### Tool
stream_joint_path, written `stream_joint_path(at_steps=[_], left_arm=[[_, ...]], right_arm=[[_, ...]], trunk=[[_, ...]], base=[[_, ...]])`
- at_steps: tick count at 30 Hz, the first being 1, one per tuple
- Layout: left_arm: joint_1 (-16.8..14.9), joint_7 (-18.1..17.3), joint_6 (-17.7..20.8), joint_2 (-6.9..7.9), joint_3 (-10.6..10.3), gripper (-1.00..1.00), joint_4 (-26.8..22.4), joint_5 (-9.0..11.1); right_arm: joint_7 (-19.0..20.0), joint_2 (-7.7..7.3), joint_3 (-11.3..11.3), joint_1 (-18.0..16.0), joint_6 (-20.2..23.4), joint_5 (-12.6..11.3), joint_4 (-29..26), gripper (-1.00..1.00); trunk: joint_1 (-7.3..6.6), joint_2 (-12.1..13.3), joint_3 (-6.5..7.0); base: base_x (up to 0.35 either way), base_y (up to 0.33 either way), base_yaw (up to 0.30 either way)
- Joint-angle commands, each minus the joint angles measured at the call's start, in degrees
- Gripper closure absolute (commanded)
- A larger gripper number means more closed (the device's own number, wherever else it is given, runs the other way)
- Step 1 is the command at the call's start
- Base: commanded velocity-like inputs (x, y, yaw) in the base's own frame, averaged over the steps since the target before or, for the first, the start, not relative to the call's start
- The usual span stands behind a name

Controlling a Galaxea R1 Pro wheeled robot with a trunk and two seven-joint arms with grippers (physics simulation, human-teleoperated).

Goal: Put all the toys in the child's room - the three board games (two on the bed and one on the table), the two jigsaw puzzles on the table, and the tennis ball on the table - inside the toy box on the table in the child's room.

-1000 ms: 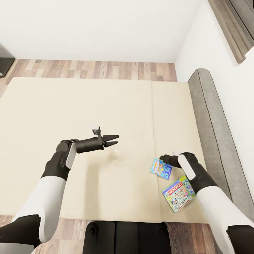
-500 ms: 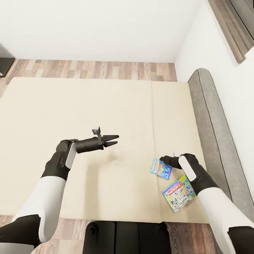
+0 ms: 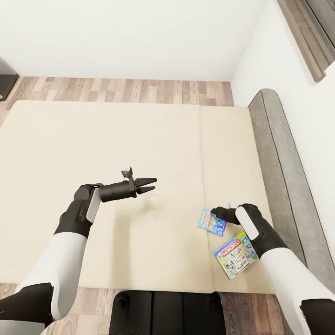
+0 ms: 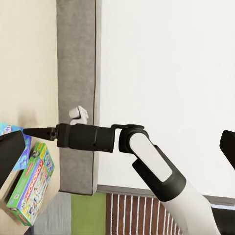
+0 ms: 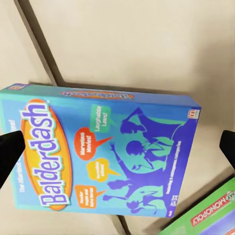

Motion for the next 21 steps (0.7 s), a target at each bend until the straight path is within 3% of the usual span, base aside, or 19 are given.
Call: stream_joint_path(at_steps=[1,21], left_arm=[[0.0,-0.2,0.4,-0.05,0.1,-1.0,0.0,-0.1],[0.0,-0.2,0.4,-0.05,0.2,-1.0,0.0,-0.1]], right_arm=[[-0.5,-0.07,0.3,0.0,0.1,-0.6,0.0,-1.0],[-0.4,-0.05,0.3,0.0,0.1,-0.6,0.0,-1.0]], trunk=[[0.03,-0.1,-0.15],[0.03,-0.1,-2.0]], base=[[0.0,0.0,0.0],[0.0,0.0,0.0]])
